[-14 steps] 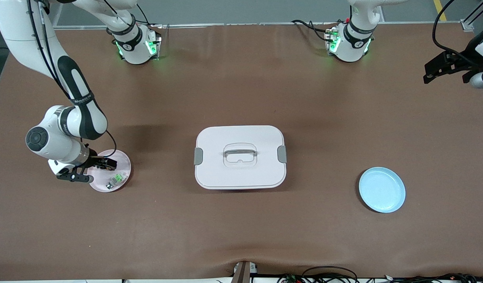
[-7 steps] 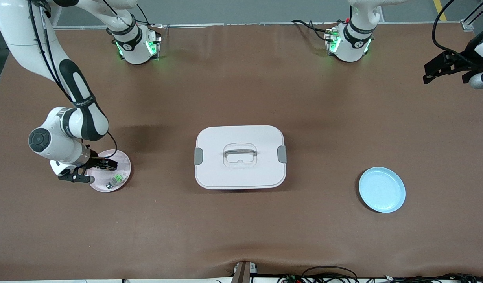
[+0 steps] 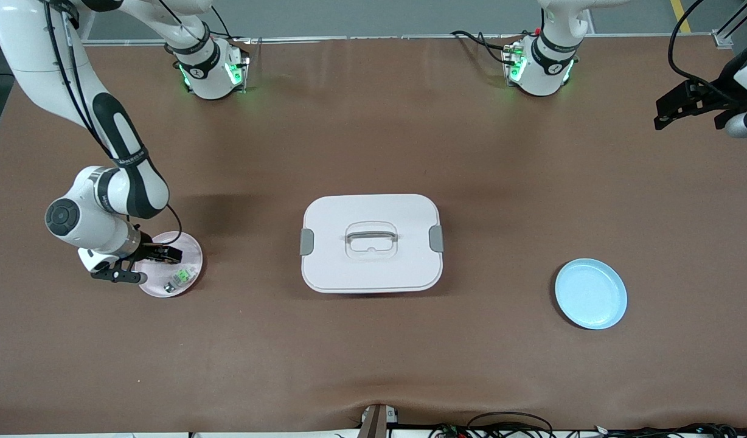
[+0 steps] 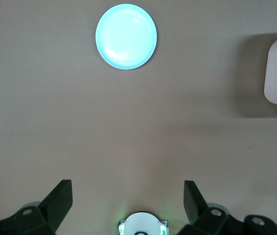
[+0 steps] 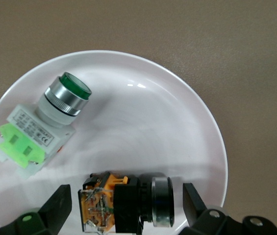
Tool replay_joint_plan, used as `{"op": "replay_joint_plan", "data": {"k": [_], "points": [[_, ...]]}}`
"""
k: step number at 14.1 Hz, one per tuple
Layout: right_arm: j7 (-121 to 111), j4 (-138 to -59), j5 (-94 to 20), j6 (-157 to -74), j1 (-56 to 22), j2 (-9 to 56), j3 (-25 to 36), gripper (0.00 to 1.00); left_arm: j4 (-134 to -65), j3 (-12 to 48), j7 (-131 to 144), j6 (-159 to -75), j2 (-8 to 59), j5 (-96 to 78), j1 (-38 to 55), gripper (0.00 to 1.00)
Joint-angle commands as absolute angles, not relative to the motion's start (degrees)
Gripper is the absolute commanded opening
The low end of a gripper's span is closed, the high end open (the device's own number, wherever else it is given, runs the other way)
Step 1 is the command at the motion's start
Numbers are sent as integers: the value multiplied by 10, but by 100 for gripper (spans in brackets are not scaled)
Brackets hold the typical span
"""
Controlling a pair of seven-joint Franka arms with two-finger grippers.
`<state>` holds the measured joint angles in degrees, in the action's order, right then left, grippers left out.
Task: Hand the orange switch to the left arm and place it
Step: 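Lower the right gripper and close it on the black-orange switch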
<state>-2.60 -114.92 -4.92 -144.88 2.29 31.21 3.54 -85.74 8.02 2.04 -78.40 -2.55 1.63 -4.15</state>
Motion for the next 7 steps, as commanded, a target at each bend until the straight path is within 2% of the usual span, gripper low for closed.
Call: {"op": "replay_joint_plan", "data": {"k": [1, 4, 6, 7], "points": [[-38, -1140, -61, -1452, 27, 322, 33, 100, -854, 82, 18, -781, -27, 16, -45, 100], [-39, -1141, -61, -1453, 26, 322, 33, 100, -854, 81, 18, -783, -28, 17, -45, 100], [-44, -1141, -61, -1452, 25, 322, 33, 49, -854, 80, 18, -784, -27, 16, -45, 100], [-44, -1141, -61, -1451, 25, 322, 32, 16, -854, 80, 18, -785, -27, 17, -45, 100]]}}
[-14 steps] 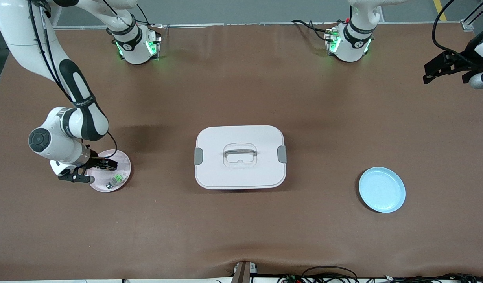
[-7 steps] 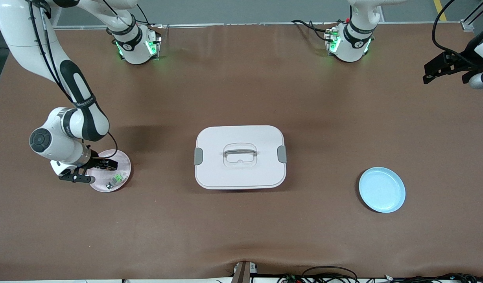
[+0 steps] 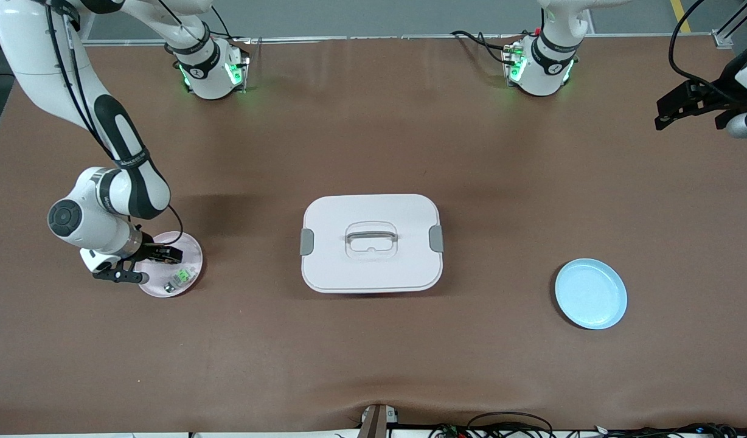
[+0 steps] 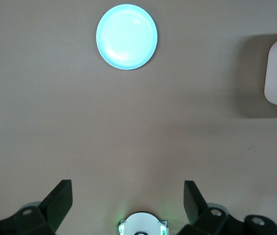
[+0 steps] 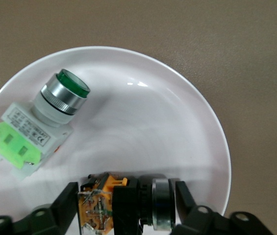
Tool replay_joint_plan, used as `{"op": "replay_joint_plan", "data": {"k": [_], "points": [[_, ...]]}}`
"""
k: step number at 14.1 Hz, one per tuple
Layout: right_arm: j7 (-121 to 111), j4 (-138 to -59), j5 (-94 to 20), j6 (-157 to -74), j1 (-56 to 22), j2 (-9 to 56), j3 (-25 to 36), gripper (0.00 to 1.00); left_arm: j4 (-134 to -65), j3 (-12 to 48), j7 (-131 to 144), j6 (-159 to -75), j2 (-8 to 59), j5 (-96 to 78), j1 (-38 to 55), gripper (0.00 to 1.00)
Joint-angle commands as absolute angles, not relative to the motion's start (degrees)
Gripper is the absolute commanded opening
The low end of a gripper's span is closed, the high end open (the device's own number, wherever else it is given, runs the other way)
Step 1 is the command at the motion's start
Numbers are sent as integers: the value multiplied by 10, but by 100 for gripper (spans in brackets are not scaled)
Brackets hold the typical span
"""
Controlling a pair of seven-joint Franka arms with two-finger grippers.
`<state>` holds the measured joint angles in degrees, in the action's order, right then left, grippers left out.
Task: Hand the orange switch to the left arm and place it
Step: 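Lower the right gripper and close it on the black-orange switch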
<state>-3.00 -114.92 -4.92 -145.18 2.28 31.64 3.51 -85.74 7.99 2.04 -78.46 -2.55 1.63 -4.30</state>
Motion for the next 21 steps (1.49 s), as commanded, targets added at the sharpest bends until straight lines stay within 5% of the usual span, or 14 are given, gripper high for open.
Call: {"op": "replay_joint_plan", "data": {"k": [1, 10, 21], "points": [[-42, -1141, -61, -1451, 26, 321, 32, 0, -854, 80, 18, -786, -26, 17, -45, 100], [-36, -1139, -65, -1426, 26, 310, 31, 0, -856, 79, 18, -788, -25, 17, -45, 100], [86, -992, -207, -1045, 24, 254, 32, 0, -856, 79, 18, -791, -26, 17, -45, 100]]}}
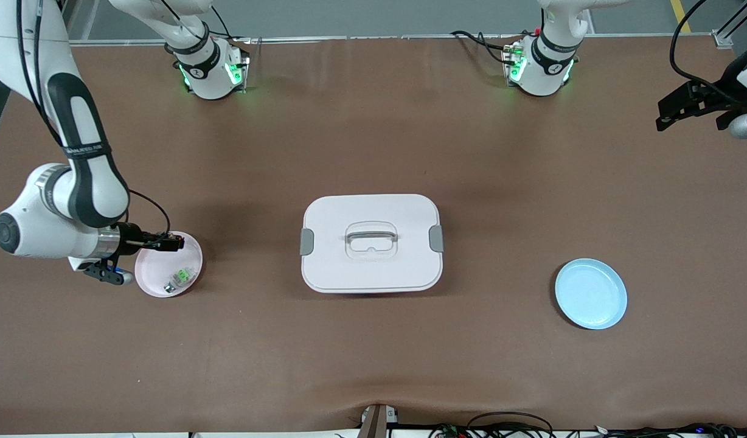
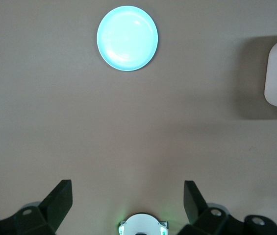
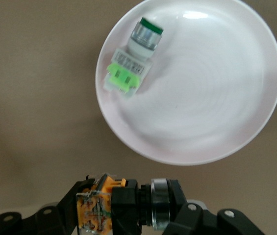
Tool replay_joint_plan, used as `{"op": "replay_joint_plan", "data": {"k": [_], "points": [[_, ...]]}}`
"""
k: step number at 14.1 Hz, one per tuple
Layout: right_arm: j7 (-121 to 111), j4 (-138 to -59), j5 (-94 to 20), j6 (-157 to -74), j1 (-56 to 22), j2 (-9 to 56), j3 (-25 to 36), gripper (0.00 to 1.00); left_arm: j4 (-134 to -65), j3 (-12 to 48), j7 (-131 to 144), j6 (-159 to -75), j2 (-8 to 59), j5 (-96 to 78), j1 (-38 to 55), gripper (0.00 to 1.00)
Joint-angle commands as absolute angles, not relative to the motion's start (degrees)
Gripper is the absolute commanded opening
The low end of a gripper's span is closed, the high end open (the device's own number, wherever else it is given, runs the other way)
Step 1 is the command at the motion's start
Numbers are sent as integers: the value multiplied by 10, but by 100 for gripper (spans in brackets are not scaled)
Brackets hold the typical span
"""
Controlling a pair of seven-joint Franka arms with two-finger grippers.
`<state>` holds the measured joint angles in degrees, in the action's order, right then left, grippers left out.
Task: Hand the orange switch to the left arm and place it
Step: 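Lift the switch with the right gripper while the left gripper approaches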
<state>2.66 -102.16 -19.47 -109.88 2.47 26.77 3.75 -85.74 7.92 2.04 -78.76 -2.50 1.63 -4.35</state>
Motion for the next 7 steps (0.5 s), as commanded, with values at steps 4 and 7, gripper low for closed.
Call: {"op": "replay_joint_plan", "data": {"k": [4, 7], "points": [[218, -953, -273, -967, 1, 230, 29, 0, -856, 82, 18, -791, -27, 16, -44, 100], [330, -931, -315, -957, -37, 224, 28, 0, -856, 83, 18, -791, -28, 14, -42, 100]]}}
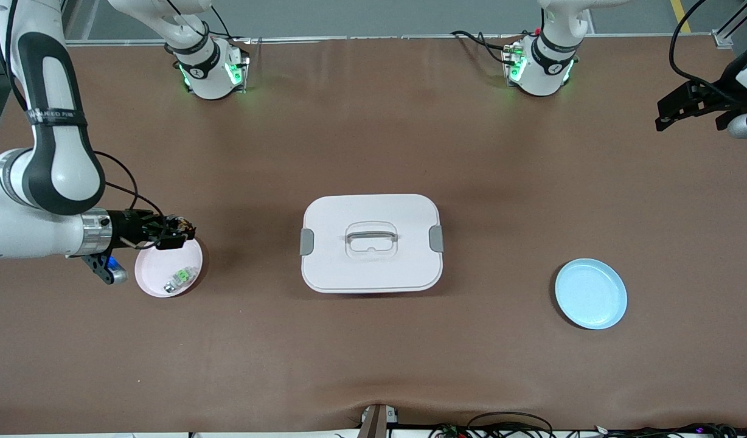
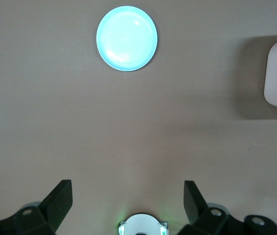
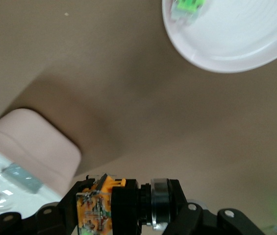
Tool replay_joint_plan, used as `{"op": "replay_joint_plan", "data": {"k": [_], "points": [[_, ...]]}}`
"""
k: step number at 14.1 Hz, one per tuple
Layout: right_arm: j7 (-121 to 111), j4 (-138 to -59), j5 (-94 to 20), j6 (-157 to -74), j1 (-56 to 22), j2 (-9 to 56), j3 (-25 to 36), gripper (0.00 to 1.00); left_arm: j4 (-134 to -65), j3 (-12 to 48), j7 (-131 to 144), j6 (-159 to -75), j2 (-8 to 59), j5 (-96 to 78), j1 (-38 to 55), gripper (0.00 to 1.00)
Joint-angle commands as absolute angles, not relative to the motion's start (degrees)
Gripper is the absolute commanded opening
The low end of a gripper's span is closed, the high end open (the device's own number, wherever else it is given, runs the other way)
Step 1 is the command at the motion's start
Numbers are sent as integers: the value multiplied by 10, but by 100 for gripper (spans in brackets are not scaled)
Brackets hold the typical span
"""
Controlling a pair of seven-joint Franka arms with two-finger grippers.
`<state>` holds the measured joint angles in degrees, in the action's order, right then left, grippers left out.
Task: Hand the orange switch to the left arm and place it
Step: 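Lift the switch with the right gripper while the left gripper approaches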
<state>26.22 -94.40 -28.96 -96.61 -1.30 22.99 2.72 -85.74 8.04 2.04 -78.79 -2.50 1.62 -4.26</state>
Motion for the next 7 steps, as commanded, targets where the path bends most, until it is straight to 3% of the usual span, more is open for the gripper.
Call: {"op": "replay_joint_plan", "data": {"k": [1, 4, 7], "points": [[376, -919, -326, -957, -55, 223, 28, 0, -854, 86, 18, -791, -28, 4, -40, 100], [499, -870, -348, -959, -102, 226, 27, 0, -853, 98, 17, -792, -28, -43, -40, 100], [618, -818, -369, -964, -150, 229, 27, 0, -834, 162, 17, -808, -24, -61, -36, 100]]}}
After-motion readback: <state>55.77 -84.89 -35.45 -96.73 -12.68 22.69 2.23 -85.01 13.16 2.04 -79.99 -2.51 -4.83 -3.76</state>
